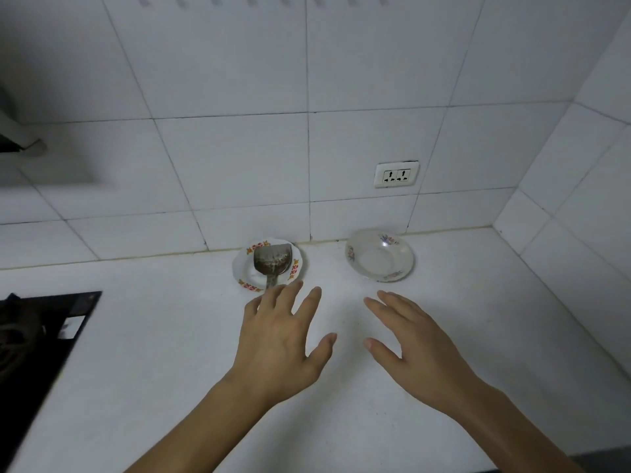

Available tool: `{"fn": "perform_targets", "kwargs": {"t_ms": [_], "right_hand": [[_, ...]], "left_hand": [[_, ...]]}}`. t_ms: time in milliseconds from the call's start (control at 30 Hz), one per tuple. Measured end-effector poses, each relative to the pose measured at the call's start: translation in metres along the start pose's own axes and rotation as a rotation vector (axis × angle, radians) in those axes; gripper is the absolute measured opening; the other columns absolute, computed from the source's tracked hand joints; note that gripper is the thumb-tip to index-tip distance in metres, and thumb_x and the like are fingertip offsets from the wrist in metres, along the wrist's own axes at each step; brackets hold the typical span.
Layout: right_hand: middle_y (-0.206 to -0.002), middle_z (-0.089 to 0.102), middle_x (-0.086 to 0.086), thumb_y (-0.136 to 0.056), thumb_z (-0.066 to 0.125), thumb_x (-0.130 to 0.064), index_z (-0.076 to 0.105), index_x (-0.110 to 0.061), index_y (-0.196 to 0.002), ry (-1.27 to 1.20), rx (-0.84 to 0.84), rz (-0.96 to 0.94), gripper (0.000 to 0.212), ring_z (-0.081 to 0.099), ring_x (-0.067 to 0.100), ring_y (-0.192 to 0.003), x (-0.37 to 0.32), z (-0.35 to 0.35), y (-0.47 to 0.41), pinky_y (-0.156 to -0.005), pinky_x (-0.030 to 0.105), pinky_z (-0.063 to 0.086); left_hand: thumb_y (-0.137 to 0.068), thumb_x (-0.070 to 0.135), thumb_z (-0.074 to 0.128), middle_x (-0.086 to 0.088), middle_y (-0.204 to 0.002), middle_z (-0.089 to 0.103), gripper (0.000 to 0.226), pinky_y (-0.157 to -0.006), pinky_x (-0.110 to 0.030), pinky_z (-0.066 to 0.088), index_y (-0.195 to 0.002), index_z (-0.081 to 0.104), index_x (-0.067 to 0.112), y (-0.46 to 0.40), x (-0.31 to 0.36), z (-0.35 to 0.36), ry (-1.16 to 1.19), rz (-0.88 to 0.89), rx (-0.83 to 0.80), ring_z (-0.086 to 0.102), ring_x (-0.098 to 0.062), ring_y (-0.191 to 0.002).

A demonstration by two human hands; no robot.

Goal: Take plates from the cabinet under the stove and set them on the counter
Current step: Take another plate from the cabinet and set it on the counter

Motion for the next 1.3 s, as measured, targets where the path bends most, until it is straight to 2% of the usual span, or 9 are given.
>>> {"fn": "perform_targets", "kwargs": {"t_ms": [167,433,600,800,1033,1300], "right_hand": [[-0.153,0.031,-0.011,-0.089,0.046,-0.049,0.032,-0.035,-0.142,-0.034,-0.02,-0.103,0.057,0.02,0.006,-0.141,-0.018,0.003,0.002,-0.108,0.021,0.018],[-0.154,0.027,-0.012,-0.09,0.045,-0.051,0.029,-0.037,-0.143,-0.058,-0.162,-0.319,0.058,0.017,0.005,-0.141,-0.05,0.017,0.023,-0.111,0.022,0.018],[-0.154,0.027,-0.013,-0.089,0.044,-0.053,0.027,-0.039,-0.143,-0.083,-0.256,-0.441,0.058,0.019,0.005,-0.141,-0.093,0.038,0.05,-0.11,0.025,0.022],[-0.153,0.026,-0.017,-0.089,0.04,-0.057,0.026,-0.043,-0.142,-0.093,-0.31,-0.661,0.057,0.017,0.002,-0.14,-0.183,0.067,0.097,-0.107,0.02,0.015],[-0.151,0.031,-0.013,-0.089,0.042,-0.054,0.029,-0.04,-0.142,-0.143,-0.418,-0.888,0.057,0.023,0.002,-0.138,-0.312,0.113,0.191,-0.108,0.018,0.019],[-0.149,0.035,-0.012,-0.089,0.047,-0.05,0.034,-0.033,-0.143,-0.171,-0.544,-1.101,0.058,0.025,0.002,-0.137,-0.449,0.171,0.321,-0.11,0.02,0.023]], "left_hand": [[-0.081,0.059,0.046,-0.012,-0.135,0.057,0.064,-0.091,-0.051,0.047,-0.131,0.053,0.02,0.024,-0.003,-0.013,-0.029,-0.102,0.014,0.052,-0.036,-0.121],[-0.08,0.056,0.051,-0.012,-0.128,0.062,0.062,-0.084,-0.048,0.05,-0.128,0.056,0.018,0.101,0.003,-0.024,-0.064,-0.328,0.034,0.058,-0.035,-0.113],[-0.08,0.057,0.049,-0.012,-0.13,0.061,0.063,-0.084,-0.048,0.05,-0.13,0.055,0.018,0.173,-0.006,-0.041,-0.095,-0.494,0.059,0.058,-0.035,-0.113],[-0.081,0.057,0.048,-0.011,-0.13,0.061,0.063,-0.086,-0.048,0.049,-0.13,0.055,0.019,0.275,-0.028,-0.077,-0.149,-0.672,0.118,0.057,-0.032,-0.114],[-0.081,0.059,0.045,-0.006,-0.131,0.057,0.065,-0.088,-0.044,0.047,-0.134,0.049,0.023,0.444,-0.059,-0.112,-0.171,-0.893,0.159,0.052,-0.027,-0.116],[-0.081,0.058,0.045,-0.008,-0.13,0.06,0.062,-0.087,-0.044,0.049,-0.131,0.052,0.021,0.642,-0.078,-0.141,-0.182,-1.132,0.178,0.055,-0.028,-0.114]]}}
Point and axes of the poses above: each hand's wrist, its own y-axis away from the middle knuckle, its own z-axis out of the palm, x = y × z, the point moved 8 cm from there along -y, towards the middle knuckle
